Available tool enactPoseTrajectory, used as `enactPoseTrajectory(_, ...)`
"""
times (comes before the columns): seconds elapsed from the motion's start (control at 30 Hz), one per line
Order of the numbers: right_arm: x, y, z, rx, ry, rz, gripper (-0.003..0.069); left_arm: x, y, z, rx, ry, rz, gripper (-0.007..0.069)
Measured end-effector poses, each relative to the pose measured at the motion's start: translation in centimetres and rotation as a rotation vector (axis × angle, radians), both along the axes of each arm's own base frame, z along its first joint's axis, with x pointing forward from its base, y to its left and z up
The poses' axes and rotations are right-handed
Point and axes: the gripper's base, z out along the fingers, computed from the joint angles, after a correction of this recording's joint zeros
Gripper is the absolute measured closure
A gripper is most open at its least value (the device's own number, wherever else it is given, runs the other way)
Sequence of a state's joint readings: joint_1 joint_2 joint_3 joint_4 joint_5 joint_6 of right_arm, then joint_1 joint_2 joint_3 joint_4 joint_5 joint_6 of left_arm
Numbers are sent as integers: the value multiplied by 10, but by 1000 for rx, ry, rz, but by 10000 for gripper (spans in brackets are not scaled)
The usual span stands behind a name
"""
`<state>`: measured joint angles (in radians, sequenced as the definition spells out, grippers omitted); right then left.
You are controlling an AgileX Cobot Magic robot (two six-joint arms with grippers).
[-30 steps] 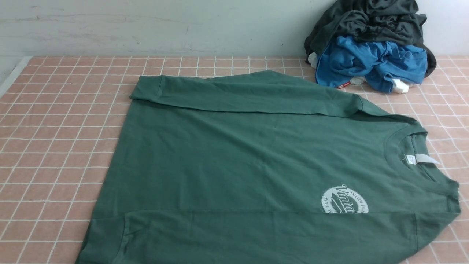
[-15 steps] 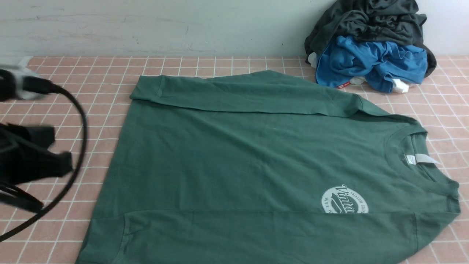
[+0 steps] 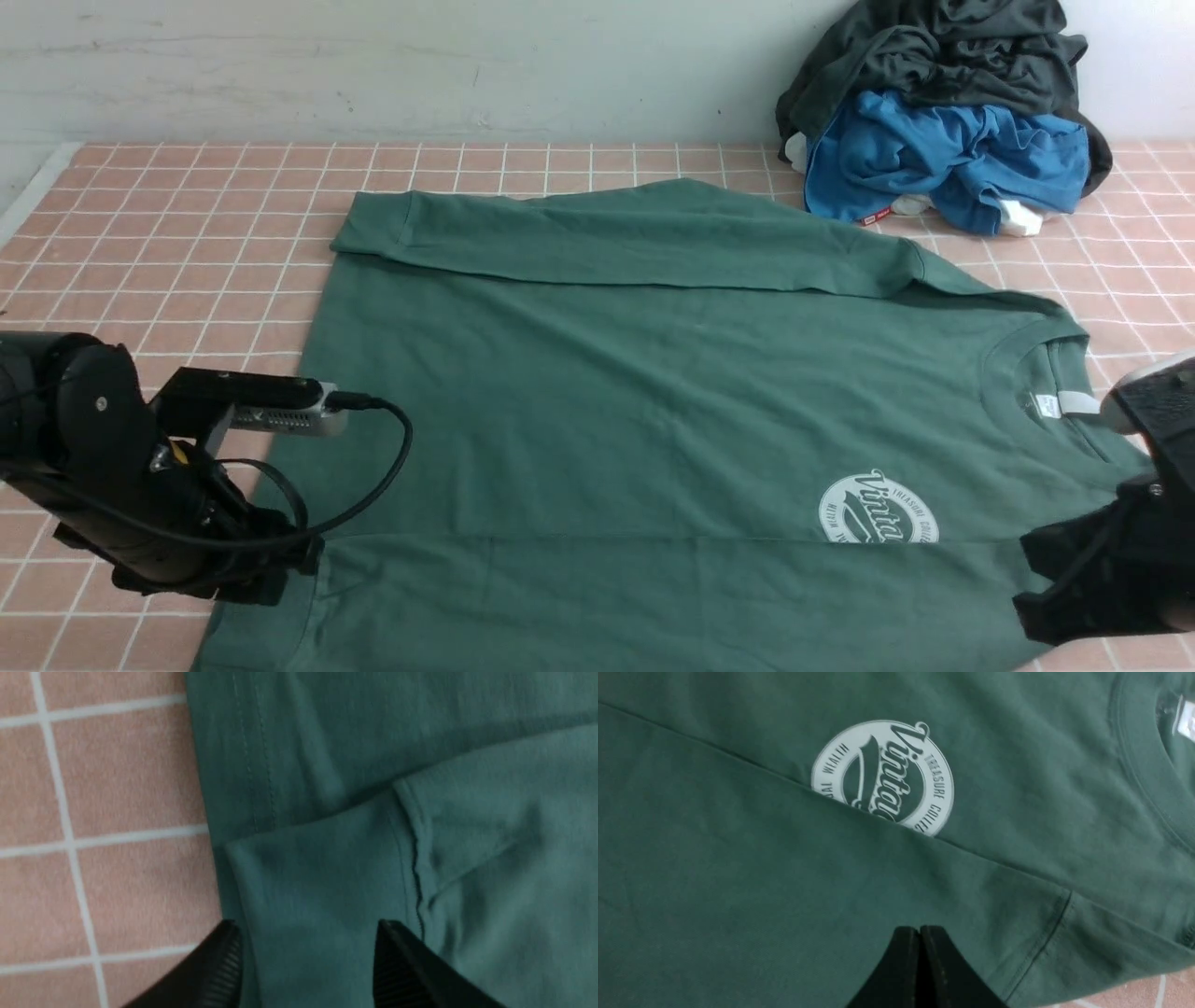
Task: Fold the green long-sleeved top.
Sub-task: Use the left arm to clamp the cuff closest to it, then use the left arm to drag and place the cuff at the centered position on the left edge of the fabric
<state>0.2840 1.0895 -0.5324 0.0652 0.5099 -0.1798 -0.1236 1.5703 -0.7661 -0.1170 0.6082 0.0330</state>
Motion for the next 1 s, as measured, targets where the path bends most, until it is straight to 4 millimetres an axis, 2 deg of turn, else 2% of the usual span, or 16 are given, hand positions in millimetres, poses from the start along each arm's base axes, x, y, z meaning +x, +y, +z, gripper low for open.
enactPoseTrajectory(0.17, 0, 1, 0, 3, -1, 3, 673, 9, -1, -14, 4, 7, 5, 258)
enactPoseTrajectory(0.27, 0, 1, 0, 7, -1, 1, 673, 11, -1, -20, 7, 9, 6, 344)
enactPoseTrajectory(0.37, 0, 1, 0, 9, -4, 0, 673, 16, -1, -16, 5, -1, 5, 480)
enactPoseTrajectory(0.4, 0, 1, 0, 10, -5, 0, 673, 15, -1, -16, 5, 1, 5, 490)
enactPoseTrajectory(0.43, 0, 1, 1, 10, -6, 0, 673, 19, -2, -9, 1, -12, 4, 570)
enactPoseTrajectory(0.5, 0, 1, 1, 9, -8, 2, 673, 22, -3, 3, -5, -29, 1, 609)
enactPoseTrajectory(0.53, 0, 1, 1, 9, -7, 2, 673, 22, -3, 6, -6, -36, 1, 611)
enactPoseTrajectory(0.7, 1, 1, 1, 10, -11, 2, 673, 33, -5, 62, -21, -233, -32, 623)
enactPoseTrajectory(0.8, 1, 1, 1, 12, -18, 2, 673, 42, -5, 81, -13, -367, -61, 627)
enactPoseTrajectory(0.9, 1, 1, 1, 12, -18, 2, 673, 55, -5, 84, -4, -471, -65, 629)
enactPoseTrajectory(1.0, 1, 1, 1, 12, -18, 2, 673, 67, -5, 74, 4, -517, -62, 629)
